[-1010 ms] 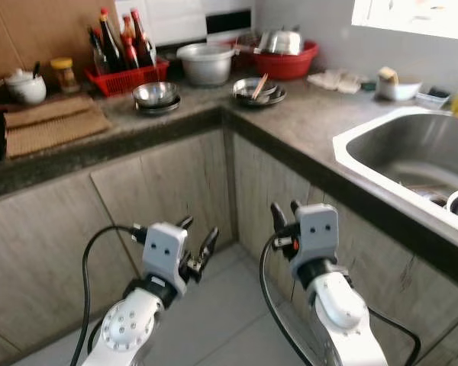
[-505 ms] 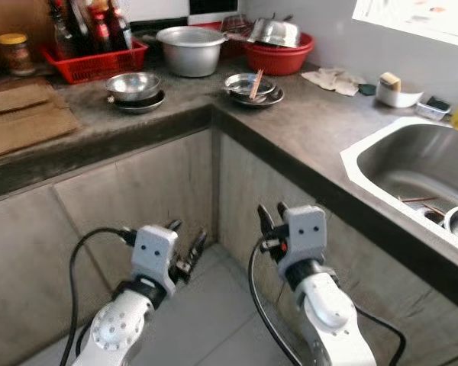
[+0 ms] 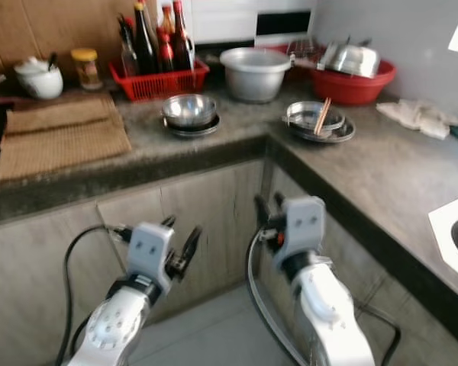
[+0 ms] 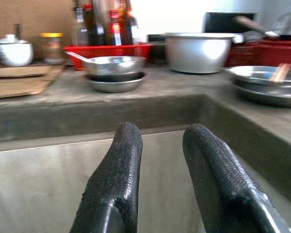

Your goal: Kitchen organization

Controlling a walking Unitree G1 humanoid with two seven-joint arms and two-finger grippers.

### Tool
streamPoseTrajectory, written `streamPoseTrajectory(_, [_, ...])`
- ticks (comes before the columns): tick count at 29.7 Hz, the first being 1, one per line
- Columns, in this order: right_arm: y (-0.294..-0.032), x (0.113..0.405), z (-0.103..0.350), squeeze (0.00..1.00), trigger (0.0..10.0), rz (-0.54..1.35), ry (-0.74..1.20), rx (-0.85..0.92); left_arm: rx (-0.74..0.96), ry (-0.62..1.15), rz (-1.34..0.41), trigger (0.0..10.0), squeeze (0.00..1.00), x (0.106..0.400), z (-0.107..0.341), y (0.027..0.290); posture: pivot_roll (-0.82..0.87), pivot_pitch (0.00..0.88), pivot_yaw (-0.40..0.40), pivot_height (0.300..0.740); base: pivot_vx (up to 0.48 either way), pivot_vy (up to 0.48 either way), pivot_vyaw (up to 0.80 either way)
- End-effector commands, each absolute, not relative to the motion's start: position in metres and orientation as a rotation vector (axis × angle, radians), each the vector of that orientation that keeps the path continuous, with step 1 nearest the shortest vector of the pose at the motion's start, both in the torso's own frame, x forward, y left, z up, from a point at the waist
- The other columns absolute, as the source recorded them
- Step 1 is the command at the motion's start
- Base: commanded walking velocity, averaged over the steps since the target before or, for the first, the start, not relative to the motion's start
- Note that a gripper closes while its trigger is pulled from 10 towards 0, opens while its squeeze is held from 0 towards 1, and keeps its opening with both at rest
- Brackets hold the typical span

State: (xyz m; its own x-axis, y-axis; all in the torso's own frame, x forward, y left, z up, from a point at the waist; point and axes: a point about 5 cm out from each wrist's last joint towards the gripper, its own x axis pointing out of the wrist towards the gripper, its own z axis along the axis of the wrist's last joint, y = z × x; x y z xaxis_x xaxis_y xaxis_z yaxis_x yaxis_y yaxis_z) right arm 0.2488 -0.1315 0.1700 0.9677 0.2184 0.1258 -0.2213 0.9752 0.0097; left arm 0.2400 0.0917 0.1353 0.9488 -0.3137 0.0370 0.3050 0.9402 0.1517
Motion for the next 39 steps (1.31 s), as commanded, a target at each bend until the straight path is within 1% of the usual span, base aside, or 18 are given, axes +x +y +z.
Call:
streamPoseTrajectory(1, [-0.1365, 0.2486, 0.172, 0.0, 10.0, 0.202, -0.132, 0.024, 0.144, -0.075, -0.335, 10.0, 0.0, 0.2391, 0.1375, 0.0859, 0.0, 0.0, -0.046, 0.74, 0.0, 0.0, 0.0])
streamPoseTrajectory(39, [-0.1333, 0.2474, 0.1674, 0.0, 10.0, 0.208, -0.115, 0.022, 0.145, -0.07, -0.34, 10.0, 0.0, 0.2368, 0.1372, 0.0859, 0.0, 0.0, -0.043, 0.74, 0.0, 0.0, 0.0])
